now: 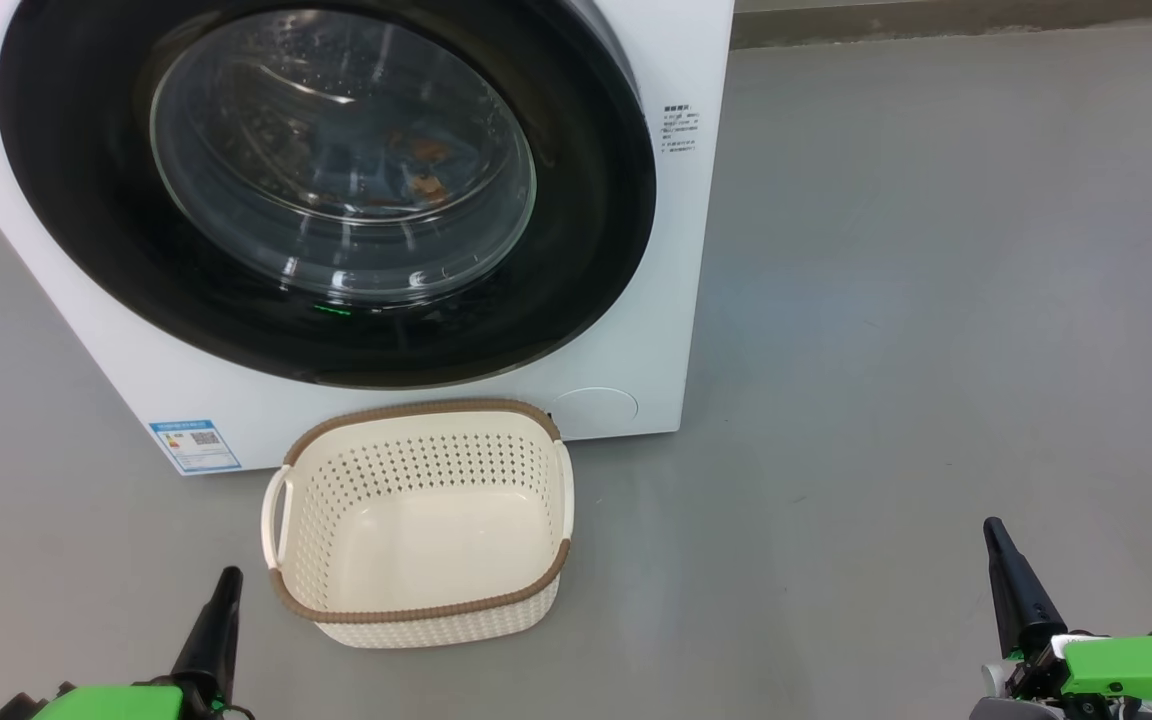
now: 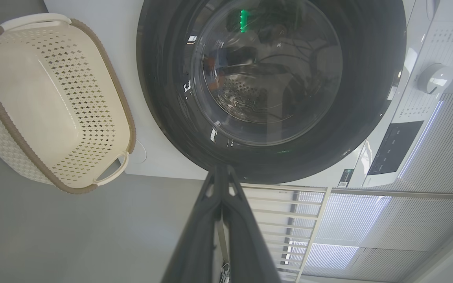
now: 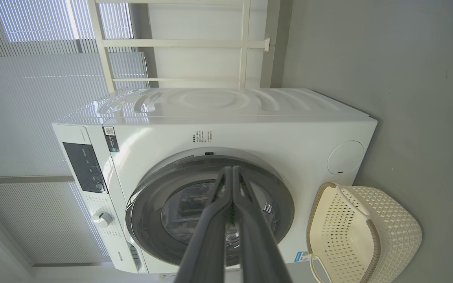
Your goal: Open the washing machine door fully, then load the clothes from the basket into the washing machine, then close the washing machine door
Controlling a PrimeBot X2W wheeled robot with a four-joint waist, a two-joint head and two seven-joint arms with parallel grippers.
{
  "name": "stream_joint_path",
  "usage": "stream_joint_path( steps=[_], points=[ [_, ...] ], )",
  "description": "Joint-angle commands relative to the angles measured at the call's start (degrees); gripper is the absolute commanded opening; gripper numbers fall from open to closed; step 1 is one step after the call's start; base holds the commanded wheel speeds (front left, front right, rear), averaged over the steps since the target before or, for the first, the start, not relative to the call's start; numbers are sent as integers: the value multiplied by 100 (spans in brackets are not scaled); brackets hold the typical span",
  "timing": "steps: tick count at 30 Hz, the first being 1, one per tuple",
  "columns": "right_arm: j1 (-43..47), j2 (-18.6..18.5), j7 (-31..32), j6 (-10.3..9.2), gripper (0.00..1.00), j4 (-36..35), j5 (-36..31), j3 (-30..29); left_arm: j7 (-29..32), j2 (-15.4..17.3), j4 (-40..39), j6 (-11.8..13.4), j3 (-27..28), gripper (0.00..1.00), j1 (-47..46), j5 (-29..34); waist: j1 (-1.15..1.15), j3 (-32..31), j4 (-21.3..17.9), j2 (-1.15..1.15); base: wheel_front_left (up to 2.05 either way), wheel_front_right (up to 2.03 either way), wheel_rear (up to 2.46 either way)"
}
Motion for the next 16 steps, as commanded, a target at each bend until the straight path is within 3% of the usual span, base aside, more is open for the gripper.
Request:
stream_joint_path(
  steps=[1, 16],
  points=[
    [-231, -20, 46, 9, 0, -140, -69, 129, 36, 123, -114, -41, 194, 0, -233, -47, 0, 0, 0, 0, 0, 0, 0],
    [-231, -20, 47, 9, 0, -140, -70, 128, 35, 123, -114, -41, 194, 0, -233, -48, 0, 0, 0, 0, 0, 0, 0]
  ],
)
